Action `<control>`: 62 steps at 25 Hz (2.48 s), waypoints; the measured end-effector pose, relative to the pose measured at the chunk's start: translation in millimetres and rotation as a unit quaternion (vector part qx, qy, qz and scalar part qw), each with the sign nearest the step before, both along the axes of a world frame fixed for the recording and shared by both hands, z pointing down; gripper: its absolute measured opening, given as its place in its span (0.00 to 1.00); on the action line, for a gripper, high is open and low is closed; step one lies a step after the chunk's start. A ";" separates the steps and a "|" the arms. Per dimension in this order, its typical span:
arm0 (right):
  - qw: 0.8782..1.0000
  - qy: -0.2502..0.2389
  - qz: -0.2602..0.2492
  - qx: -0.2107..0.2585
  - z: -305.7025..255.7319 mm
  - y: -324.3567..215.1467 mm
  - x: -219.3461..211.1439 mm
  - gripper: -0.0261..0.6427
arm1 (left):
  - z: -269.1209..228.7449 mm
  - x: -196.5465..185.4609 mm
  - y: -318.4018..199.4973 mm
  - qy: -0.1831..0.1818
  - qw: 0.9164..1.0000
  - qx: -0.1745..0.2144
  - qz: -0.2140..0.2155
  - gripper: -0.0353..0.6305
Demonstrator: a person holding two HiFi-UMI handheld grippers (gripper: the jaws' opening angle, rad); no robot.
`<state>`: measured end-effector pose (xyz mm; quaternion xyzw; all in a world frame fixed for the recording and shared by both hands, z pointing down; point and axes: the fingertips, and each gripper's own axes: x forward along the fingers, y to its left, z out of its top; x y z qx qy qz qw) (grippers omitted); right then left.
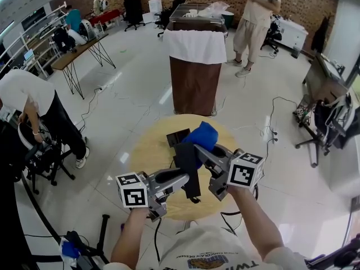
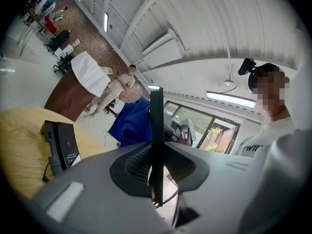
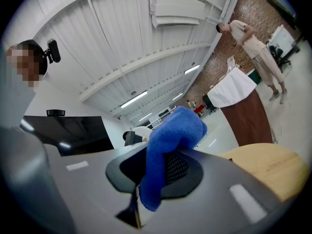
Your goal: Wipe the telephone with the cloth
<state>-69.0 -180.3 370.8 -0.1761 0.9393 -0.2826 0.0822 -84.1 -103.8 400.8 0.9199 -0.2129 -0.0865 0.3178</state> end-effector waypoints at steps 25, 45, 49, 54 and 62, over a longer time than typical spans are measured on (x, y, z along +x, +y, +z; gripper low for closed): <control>0.980 0.073 0.131 0.129 -23.7 -14.1 51.2 0.13 | 74.1 -16.4 -25.5 0.025 0.997 -0.066 -0.026 0.15; 0.979 0.125 0.144 0.079 32.6 23.7 78.0 0.13 | 208.4 -76.7 -129.5 0.008 0.982 -0.167 -0.094 0.15; 0.980 0.131 0.128 0.075 40.2 25.4 64.8 0.13 | 224.8 -79.7 -136.0 0.007 0.978 -0.188 -0.094 0.15; 0.980 0.136 0.126 0.067 46.1 21.1 61.8 0.13 | 231.6 -80.9 -145.5 0.012 0.976 -0.197 -0.093 0.15; 0.980 0.139 0.129 0.065 49.1 15.8 61.6 0.13 | 245.9 -83.5 -154.0 0.019 0.970 -0.222 -0.097 0.15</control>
